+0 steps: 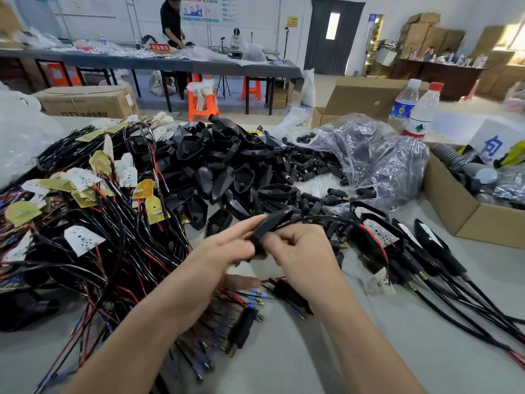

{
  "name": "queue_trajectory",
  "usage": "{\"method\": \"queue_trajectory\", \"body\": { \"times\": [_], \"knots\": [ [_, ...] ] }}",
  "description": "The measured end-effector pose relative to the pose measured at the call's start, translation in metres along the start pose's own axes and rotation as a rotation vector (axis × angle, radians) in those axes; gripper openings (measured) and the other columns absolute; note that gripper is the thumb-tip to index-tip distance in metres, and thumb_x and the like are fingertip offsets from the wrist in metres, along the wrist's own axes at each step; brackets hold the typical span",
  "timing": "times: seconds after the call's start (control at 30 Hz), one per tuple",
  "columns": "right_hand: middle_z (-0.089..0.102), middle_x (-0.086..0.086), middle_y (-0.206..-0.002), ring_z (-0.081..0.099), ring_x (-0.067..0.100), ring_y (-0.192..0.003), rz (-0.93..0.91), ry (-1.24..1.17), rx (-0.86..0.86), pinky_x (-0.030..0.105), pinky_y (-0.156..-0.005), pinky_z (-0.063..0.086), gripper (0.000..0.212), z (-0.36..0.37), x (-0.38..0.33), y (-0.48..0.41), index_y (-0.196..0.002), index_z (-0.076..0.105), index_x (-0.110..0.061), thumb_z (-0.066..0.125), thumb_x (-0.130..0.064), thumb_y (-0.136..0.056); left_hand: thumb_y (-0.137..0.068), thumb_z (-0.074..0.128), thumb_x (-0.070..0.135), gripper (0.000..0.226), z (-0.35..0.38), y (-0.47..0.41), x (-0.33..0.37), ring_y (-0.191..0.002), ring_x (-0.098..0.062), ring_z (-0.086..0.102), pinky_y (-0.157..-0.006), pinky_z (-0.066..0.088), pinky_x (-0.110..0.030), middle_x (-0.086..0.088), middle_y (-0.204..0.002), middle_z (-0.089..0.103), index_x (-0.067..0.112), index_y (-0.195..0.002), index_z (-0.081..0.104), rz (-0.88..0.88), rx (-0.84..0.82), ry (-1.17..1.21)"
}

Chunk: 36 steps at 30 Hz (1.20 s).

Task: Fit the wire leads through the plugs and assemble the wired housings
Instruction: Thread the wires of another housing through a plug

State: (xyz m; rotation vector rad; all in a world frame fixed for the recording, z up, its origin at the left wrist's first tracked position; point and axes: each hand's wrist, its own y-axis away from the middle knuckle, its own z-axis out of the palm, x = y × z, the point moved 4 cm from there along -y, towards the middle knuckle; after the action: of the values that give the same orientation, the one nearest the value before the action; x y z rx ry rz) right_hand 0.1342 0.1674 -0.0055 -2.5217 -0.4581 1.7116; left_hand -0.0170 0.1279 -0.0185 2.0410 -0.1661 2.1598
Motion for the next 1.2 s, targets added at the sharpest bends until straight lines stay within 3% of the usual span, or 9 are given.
{"method": "queue_trajectory", "body": {
  "times": [0.07, 0.17, 0.27, 0.37, 0.53, 0.63, 0.87, 1.1, 1.2],
  "knots": [
    [0.047, -0.008, -0.045, 0.036, 0.006, -0.044, 0.045, 0.045, 0.117, 0.022, -0.047, 0.031, 0.022, -0.002, 0.004, 0.0, -0.062, 0.071, -0.019, 0.077, -0.036, -0.074, -0.08, 0.06, 0.002, 0.073, 0.003, 0.001, -0.003, -0.111, -0.015, 0.07, -0.079, 0.06, -0.031, 0.009, -0.133, 0.068, 0.045, -0.139, 0.06, -0.026, -0.054, -0.033],
    [0.046, -0.009, -0.045, 0.039, 0.009, -0.044, 0.056, 0.192, 0.285, 0.026, -0.047, 0.033, 0.041, -0.004, 0.008, 0.003, -0.059, 0.054, -0.016, 0.073, -0.051, -0.054, -0.09, 0.058, -0.017, 0.074, 0.001, 0.0, -0.007, -0.098, -0.021, 0.074, -0.074, 0.061, -0.028, 0.0, -0.128, 0.071, 0.034, -0.144, 0.057, -0.033, -0.002, -0.01],
    [0.061, -0.012, -0.063, 0.052, 0.005, -0.054, 0.12, 0.031, 0.279, 0.027, -0.054, 0.044, 0.047, -0.004, 0.012, 0.003, -0.076, 0.05, -0.023, 0.08, -0.051, -0.054, -0.094, 0.065, -0.003, 0.053, -0.004, 0.0, -0.007, -0.094, -0.021, 0.075, -0.064, 0.06, -0.024, -0.004, -0.122, 0.074, 0.03, -0.136, 0.066, -0.047, -0.028, 0.084],
    [0.076, -0.007, -0.085, 0.071, 0.01, -0.072, 0.209, -0.429, 0.051, 0.027, -0.058, 0.052, 0.048, 0.005, 0.013, -0.001, -0.109, 0.059, -0.036, 0.083, -0.023, -0.07, -0.086, 0.073, 0.017, 0.042, -0.01, 0.002, -0.007, -0.082, -0.015, 0.075, -0.057, 0.058, -0.021, -0.007, -0.108, 0.078, 0.028, -0.126, 0.073, -0.079, -0.039, 0.133],
    [0.073, 0.019, -0.077, 0.059, 0.018, -0.054, 0.266, -0.549, 0.081, 0.023, -0.046, 0.044, 0.002, -0.003, 0.014, -0.003, -0.092, 0.067, -0.005, 0.069, -0.005, -0.092, -0.075, 0.079, 0.016, 0.035, -0.016, -0.001, -0.008, -0.059, -0.019, 0.072, -0.05, 0.056, -0.024, -0.02, -0.082, 0.077, 0.004, -0.107, 0.075, 0.0, 0.385, 0.073],
    [0.072, 0.011, -0.07, 0.06, 0.016, -0.051, 0.342, -0.719, 0.139, 0.021, -0.044, 0.044, 0.008, -0.01, 0.019, -0.009, -0.095, 0.067, -0.001, 0.067, -0.009, -0.096, -0.088, 0.074, 0.003, 0.007, -0.023, 0.003, 0.001, -0.06, -0.022, 0.073, -0.052, 0.057, -0.023, -0.017, -0.077, 0.077, 0.008, -0.09, 0.079, 0.097, 0.558, 0.049],
    [0.069, 0.018, -0.075, 0.059, 0.018, -0.05, 0.531, -1.196, 0.316, 0.021, -0.041, 0.046, 0.022, -0.031, 0.033, -0.015, -0.1, 0.064, 0.004, 0.07, -0.016, -0.094, -0.1, 0.064, 0.007, 0.02, -0.058, 0.018, 0.013, -0.055, -0.006, 0.061, -0.049, 0.05, -0.016, 0.001, -0.072, 0.075, 0.02, -0.089, 0.075, 0.29, 0.958, 0.077],
    [0.065, 0.008, -0.065, 0.053, 0.012, -0.043, 0.42, -0.926, 0.443, 0.022, -0.04, 0.04, 0.015, -0.036, 0.038, -0.019, -0.098, 0.063, -0.008, 0.072, -0.018, -0.094, -0.094, 0.06, 0.037, 0.015, -0.065, 0.034, 0.017, -0.066, 0.0, 0.061, -0.066, 0.046, -0.029, 0.021, -0.079, 0.071, 0.042, -0.082, 0.067, 0.311, 1.248, -0.357],
    [0.067, 0.0, -0.06, 0.053, 0.011, -0.041, 0.336, -0.763, 0.528, 0.022, -0.041, 0.042, 0.013, -0.049, 0.04, -0.02, -0.095, 0.061, -0.015, 0.074, -0.019, -0.093, -0.093, 0.06, 0.031, 0.012, -0.06, 0.035, 0.021, -0.064, -0.004, 0.062, -0.063, 0.047, -0.033, 0.018, -0.077, 0.07, 0.038, -0.088, 0.068, 0.282, 1.211, -0.488]
  ]
}}
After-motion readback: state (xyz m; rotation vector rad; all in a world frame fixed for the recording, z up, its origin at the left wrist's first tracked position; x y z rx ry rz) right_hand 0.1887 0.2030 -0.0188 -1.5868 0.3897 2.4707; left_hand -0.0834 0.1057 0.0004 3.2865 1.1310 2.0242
